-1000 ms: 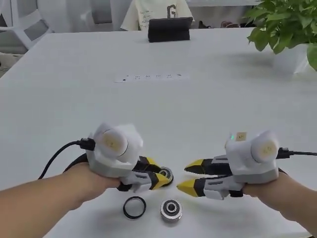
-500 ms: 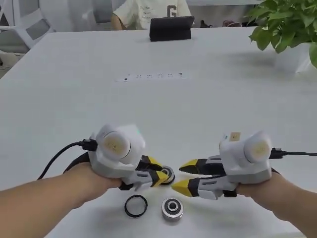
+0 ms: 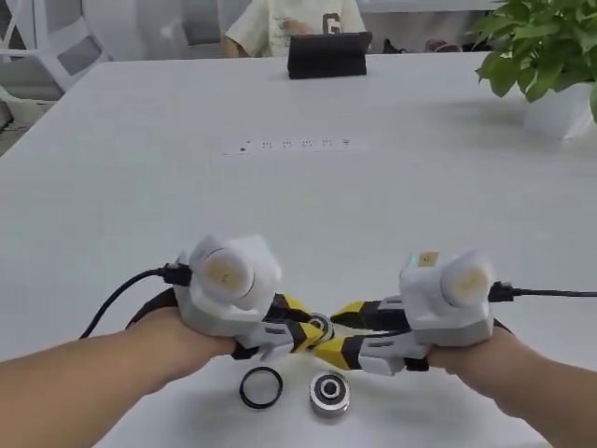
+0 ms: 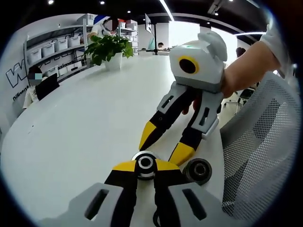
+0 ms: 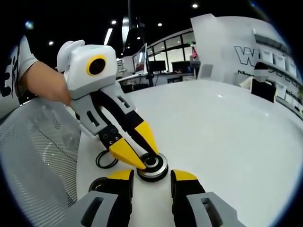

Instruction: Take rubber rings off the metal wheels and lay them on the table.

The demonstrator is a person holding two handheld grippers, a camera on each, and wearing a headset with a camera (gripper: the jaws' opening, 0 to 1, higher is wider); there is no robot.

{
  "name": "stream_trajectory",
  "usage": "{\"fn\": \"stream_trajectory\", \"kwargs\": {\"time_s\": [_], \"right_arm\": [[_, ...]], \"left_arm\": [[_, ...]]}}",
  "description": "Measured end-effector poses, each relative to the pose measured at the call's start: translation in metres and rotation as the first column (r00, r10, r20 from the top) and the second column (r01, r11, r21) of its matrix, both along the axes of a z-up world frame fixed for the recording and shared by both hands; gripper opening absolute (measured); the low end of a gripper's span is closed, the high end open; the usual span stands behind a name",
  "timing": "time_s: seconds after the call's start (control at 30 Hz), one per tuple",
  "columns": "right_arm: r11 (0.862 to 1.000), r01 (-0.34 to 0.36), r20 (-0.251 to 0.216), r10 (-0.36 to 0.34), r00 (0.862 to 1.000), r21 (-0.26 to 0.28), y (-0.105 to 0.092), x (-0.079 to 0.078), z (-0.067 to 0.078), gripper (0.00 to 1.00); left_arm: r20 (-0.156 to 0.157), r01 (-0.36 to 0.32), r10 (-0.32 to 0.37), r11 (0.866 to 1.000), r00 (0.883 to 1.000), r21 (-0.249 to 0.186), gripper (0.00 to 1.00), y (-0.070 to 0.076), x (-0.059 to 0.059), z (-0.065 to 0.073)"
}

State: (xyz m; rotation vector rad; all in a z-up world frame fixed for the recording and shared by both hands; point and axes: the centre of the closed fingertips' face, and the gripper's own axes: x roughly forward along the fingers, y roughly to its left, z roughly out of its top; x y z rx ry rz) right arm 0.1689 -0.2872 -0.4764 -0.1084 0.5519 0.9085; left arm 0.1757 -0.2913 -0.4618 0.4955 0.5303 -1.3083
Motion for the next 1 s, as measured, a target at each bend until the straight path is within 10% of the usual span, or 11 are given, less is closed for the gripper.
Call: {"fn": "stream_trajectory", "kwargs": {"time_s": [1.0], "right_arm": [[0.999,0.017,-0.015,-0.018,1.000,-0.027,-0.008,-0.006,-0.003,0.10]], "left_arm": [[0.001,-0.013,0.013,1.000,1.000,0.001,0.07,-0.001,0.001,0.000]]}}
